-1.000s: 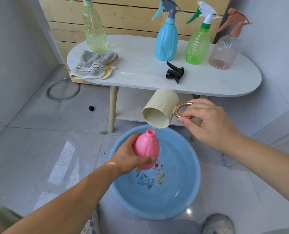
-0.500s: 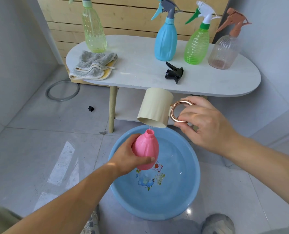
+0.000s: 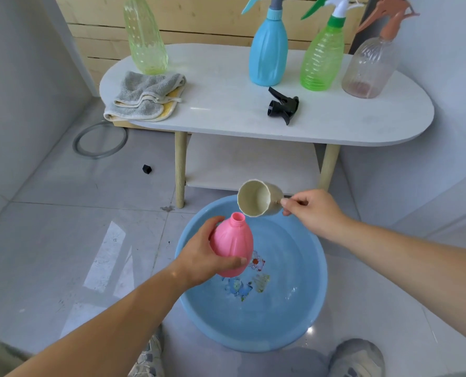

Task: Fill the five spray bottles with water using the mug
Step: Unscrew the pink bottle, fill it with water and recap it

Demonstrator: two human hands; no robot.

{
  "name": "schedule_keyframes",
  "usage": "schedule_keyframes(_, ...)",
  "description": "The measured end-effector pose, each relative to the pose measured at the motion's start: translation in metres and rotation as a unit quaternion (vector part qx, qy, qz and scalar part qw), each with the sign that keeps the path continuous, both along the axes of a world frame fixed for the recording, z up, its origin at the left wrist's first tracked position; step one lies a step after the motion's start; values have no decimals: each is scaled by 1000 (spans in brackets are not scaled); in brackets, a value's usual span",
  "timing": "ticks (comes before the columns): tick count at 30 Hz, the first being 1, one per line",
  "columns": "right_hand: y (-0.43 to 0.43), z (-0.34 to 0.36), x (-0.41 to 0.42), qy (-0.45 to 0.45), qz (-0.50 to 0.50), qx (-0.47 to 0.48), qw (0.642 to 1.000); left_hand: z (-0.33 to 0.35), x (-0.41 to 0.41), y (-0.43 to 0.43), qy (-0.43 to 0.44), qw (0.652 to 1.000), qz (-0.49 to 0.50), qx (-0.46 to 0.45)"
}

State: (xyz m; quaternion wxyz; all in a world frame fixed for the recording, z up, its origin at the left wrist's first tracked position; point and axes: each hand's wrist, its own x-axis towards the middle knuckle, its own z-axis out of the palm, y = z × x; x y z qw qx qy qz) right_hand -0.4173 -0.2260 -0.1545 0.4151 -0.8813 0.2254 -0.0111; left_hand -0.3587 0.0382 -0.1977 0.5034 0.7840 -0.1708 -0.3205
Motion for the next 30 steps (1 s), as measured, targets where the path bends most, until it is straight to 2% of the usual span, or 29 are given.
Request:
schedule_keyframes(5, -15, -68, 19, 76, 33, -25, 996, -12, 0, 0, 16, 1000, 3, 26)
schedule_keyframes(13, -11, -136, 32, 124, 154, -129, 972, -32, 10, -2, 32, 998, 31, 37)
schedule_keyframes(17, -16, -158, 34, 119, 209, -160, 957, -40, 12, -1, 38, 998, 36, 43)
schedule_keyframes(23, -16, -172, 30, 145, 213, -165, 952, -45, 11, -2, 44, 996, 27, 69)
schedule_keyframes(30, -13, -174, 31, 172, 231, -180, 941, -49, 11, -5, 46, 997, 30, 61)
